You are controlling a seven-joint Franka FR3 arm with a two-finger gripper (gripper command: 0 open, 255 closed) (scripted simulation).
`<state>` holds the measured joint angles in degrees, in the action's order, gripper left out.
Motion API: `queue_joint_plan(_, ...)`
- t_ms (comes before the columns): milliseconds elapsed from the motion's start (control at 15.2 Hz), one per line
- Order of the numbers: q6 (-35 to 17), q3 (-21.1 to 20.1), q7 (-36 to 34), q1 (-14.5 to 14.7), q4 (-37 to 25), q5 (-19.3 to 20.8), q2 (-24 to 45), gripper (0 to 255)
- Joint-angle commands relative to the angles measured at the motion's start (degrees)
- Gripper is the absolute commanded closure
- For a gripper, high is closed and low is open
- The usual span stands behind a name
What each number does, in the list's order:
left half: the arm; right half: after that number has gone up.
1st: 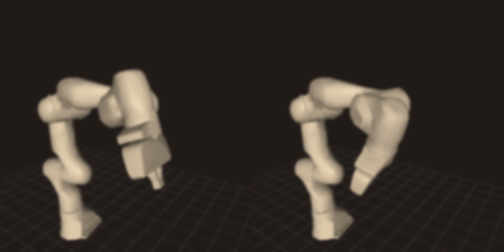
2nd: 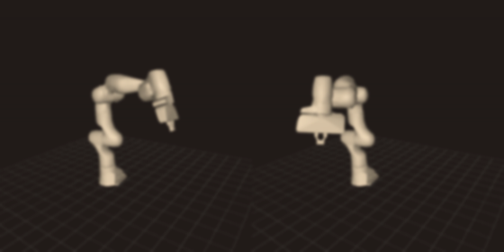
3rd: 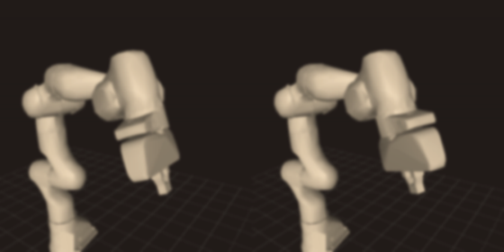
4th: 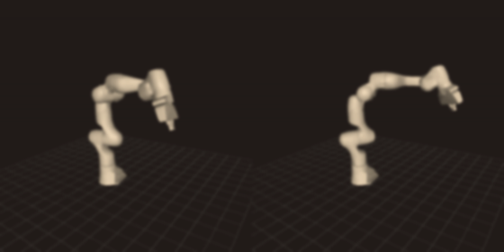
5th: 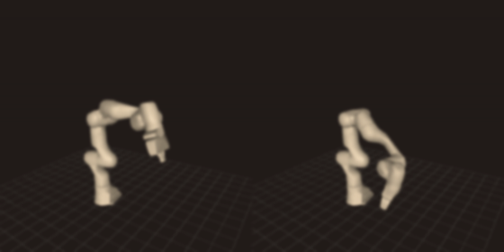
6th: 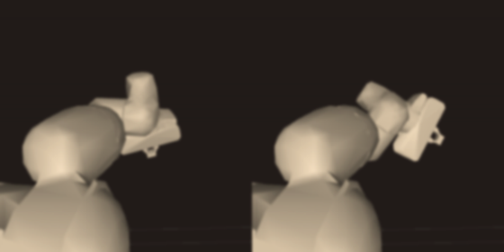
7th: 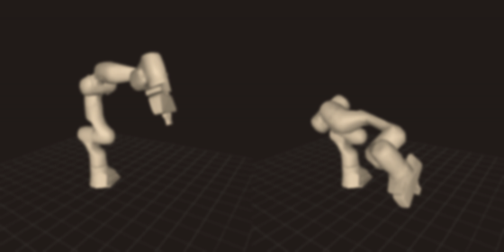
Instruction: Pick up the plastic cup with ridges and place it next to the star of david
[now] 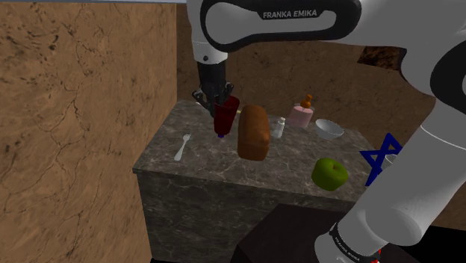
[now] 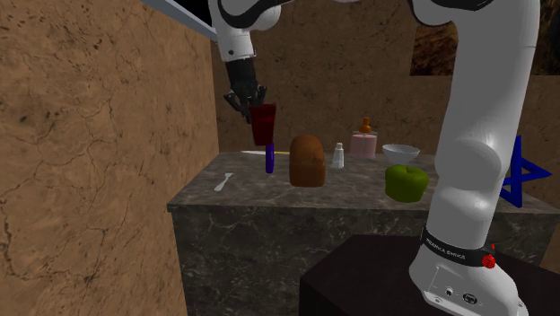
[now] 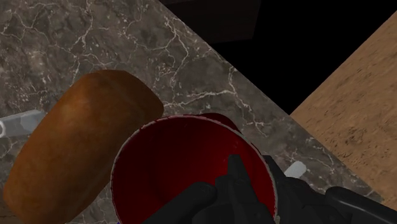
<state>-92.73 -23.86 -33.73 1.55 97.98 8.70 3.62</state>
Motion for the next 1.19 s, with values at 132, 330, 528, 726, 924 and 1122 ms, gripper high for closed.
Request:
queue_joint_plan(132, 3.11, -0.09, 0.25, 0.13, -3.27, 0.04, 0.18, 255)
queue_joint_plan(330, 5.49, -0.16, 0.43, 0.24, -5.92, 0.14, 0.47, 255)
queue_joint_plan(528, 7.93, -0.25, 0.58, 0.39, -8.76, 0.32, 0.91, 255)
queue_joint_plan(726, 10.43, -0.35, 0.69, 0.58, -11.80, 0.57, 1.51, 255)
queue_joint_plan(924, 13.02, -0.48, 0.77, 0.82, -15.08, 0.92, 2.28, 255)
queue_joint_plan(1122, 15.50, -0.61, 0.82, 1.13, -18.35, 1.32, 3.16, 255)
